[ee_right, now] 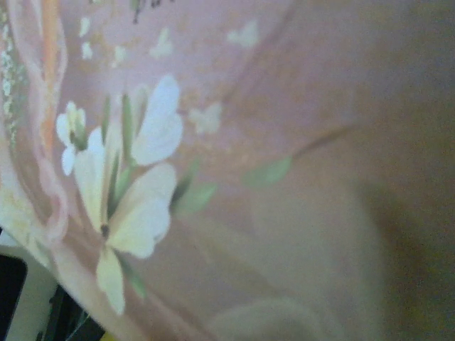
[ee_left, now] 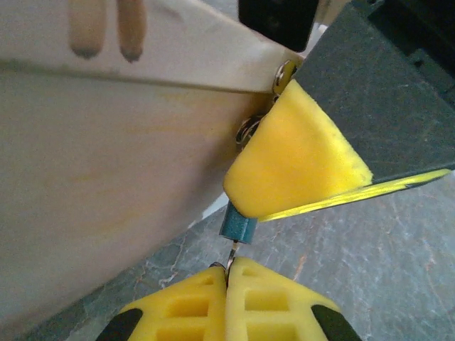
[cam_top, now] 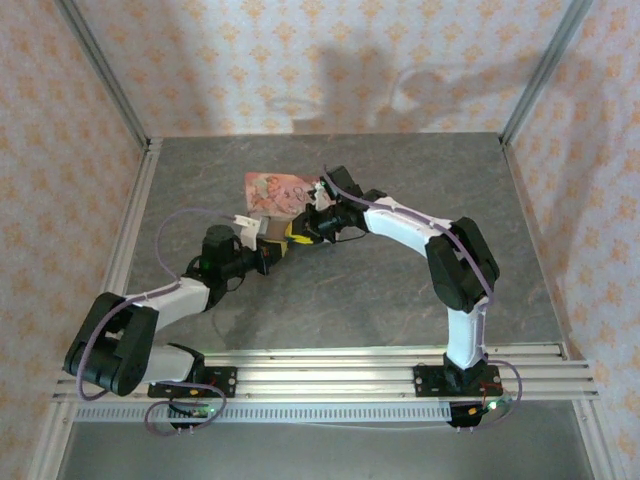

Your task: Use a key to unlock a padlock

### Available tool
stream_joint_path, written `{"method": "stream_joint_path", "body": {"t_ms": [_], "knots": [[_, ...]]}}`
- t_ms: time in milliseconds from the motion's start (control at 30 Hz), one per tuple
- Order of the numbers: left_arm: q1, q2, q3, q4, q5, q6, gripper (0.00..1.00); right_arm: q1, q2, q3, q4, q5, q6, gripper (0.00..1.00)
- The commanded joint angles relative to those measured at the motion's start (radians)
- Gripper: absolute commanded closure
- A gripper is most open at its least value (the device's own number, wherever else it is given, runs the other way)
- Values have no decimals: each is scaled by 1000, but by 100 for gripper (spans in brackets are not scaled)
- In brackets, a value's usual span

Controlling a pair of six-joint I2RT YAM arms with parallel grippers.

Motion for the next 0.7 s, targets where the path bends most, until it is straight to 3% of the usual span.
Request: {"method": "stream_joint_path", "body": {"t_ms": [0,367,667], "knots": [[-37,26,12,37,-74,-35,100,40,15,-32,124,-24,99,100],[-76,82,-48,40,-131,-70,100,70,73,-108,243,40,159,100],[-76,46,-93,-7,-166,-64,100,83,81,-150,302,81,186,92]]}}
